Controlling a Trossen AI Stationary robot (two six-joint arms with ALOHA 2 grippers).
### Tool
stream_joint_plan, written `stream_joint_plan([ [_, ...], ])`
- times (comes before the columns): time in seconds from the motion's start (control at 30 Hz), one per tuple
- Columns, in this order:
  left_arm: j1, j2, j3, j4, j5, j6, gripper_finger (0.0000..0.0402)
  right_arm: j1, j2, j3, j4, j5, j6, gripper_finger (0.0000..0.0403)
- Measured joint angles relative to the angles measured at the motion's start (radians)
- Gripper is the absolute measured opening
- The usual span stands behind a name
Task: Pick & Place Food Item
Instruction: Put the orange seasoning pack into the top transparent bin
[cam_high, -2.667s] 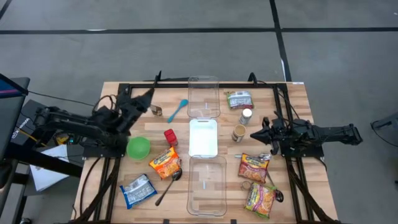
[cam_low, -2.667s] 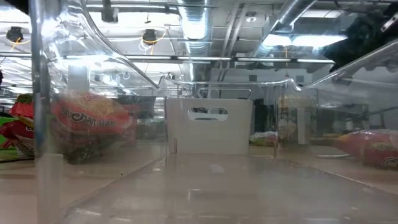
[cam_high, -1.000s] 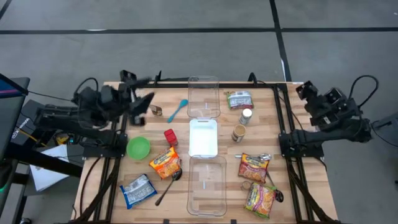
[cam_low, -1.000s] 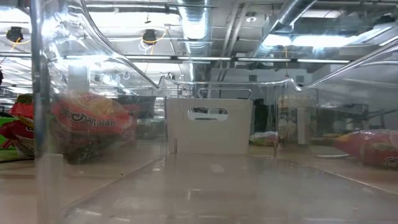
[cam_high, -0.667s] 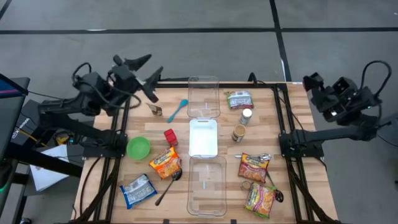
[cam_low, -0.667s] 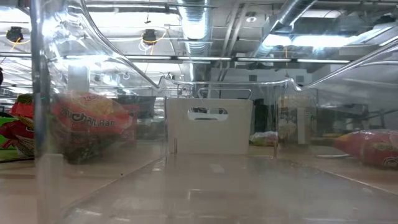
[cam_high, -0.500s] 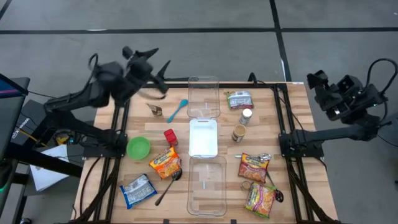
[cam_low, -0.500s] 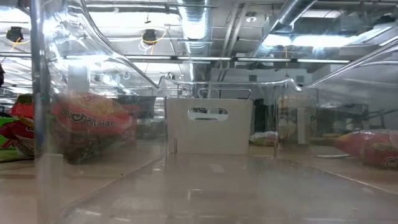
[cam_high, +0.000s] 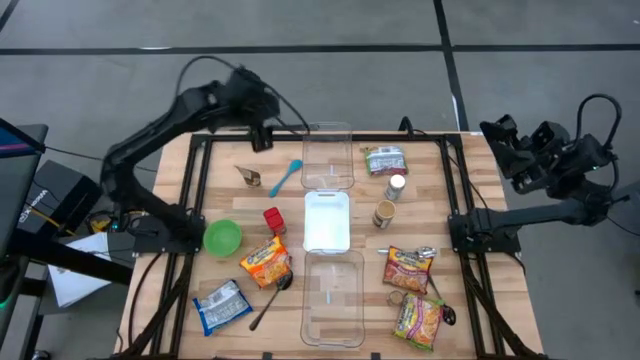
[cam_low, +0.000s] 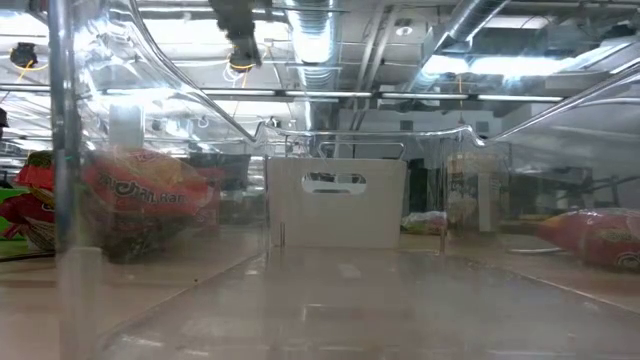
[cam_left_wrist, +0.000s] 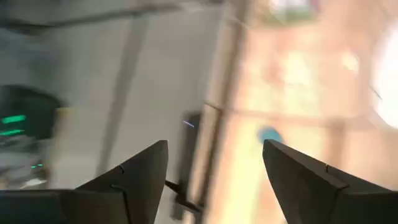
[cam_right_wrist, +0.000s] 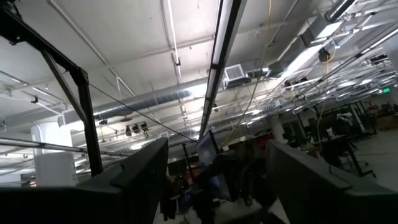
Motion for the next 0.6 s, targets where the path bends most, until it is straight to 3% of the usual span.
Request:
stream_joint_plan([
  [0.37,0.065,0.210,0.000,-0.329,0.182,0.240,0.0237,0.001,0.000,-0.001,0.004,-0.003,0.019,0.0263],
  [0.5,0.065,0.209,-0.001,-0.368,0.259,0.275,0.0233,0.002,0.000,-0.001,0.004,-0.006,0.026,0.0263],
  [0.6,0.068,0.174,-0.039,-0.349,0.258,0.277,0.0234,0.002,0.000,-0.001,0.004,-0.007,0.025,0.0263],
])
